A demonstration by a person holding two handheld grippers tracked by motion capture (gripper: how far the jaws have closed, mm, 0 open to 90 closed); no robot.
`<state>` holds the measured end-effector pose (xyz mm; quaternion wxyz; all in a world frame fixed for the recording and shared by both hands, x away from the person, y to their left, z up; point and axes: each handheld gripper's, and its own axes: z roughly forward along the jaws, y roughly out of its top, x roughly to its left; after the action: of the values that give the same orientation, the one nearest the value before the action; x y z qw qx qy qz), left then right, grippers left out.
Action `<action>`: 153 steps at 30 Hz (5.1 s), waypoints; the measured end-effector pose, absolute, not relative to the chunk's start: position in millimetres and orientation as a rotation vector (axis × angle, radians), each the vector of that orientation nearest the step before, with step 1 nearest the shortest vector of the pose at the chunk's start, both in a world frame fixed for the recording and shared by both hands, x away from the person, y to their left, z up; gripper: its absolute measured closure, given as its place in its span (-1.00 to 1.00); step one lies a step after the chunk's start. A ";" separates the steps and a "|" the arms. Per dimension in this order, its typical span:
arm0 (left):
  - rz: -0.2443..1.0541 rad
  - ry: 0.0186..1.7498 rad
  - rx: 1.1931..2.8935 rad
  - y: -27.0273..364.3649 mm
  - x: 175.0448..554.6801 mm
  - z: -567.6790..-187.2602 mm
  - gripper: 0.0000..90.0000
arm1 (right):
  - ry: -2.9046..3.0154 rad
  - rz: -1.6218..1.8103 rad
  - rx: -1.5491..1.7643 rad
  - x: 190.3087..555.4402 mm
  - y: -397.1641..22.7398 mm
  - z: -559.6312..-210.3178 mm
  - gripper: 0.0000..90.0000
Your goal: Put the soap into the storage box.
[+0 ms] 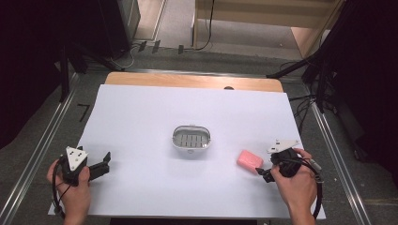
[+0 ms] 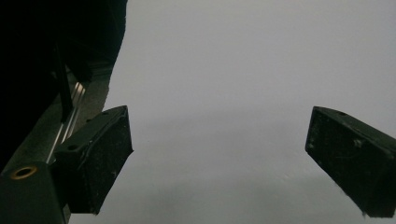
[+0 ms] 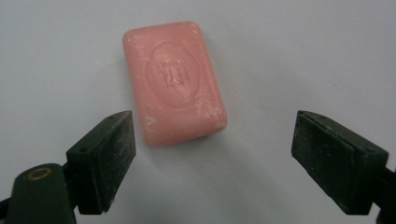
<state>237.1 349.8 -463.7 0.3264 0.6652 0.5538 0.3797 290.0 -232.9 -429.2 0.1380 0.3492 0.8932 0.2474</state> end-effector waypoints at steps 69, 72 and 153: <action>0.981 1.447 1.754 349.9 238.2 -464.0 -0.82 | 2.880 0.378 0.937 342.2 -171.5 -439.1 -0.14; 0.982 1.446 1.754 349.7 238.2 -464.0 -0.82 | 2.881 0.418 0.899 343.0 -169.1 -433.7 -0.14; 0.960 1.460 1.759 351.3 240.1 -463.9 -0.82 | 3.027 0.491 0.319 392.9 -28.7 -373.2 -0.14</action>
<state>240.1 351.3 -463.9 0.3252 0.6709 0.5568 0.3661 392.9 -28.7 -373.2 0.0291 0.1034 0.9814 0.1591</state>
